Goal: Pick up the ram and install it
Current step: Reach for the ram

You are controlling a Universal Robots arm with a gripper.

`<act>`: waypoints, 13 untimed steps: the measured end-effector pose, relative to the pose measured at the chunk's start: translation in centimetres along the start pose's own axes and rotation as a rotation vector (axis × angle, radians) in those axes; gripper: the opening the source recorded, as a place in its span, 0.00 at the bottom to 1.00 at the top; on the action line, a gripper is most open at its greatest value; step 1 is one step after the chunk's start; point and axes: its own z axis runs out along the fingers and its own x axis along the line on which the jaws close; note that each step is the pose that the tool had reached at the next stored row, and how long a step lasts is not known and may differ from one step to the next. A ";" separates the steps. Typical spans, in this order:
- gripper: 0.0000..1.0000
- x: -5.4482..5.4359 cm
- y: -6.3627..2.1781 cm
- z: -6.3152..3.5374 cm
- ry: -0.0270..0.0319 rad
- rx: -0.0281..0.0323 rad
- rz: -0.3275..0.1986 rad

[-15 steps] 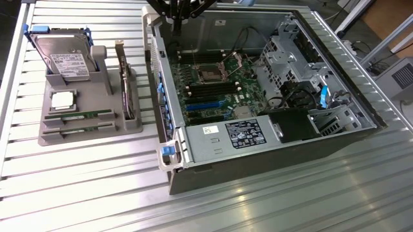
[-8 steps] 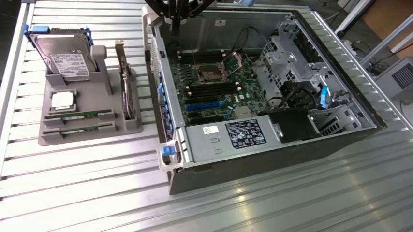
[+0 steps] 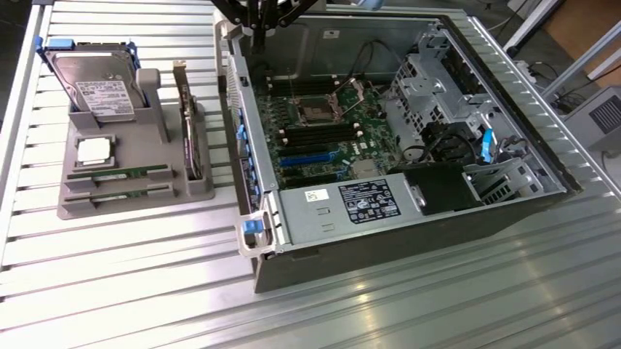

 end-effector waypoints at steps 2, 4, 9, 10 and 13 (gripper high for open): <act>0.10 0.2 -0.01 -0.01 0.0000 0.0000 0.000; 0.10 0.4 -0.03 -0.01 0.0000 0.0000 0.000; 0.10 1.0 -0.07 -0.03 0.0000 0.0000 0.000; 0.10 1.1 -0.08 -0.03 0.0000 0.0000 0.000; 0.10 1.5 -0.11 -0.04 0.0000 0.0000 0.000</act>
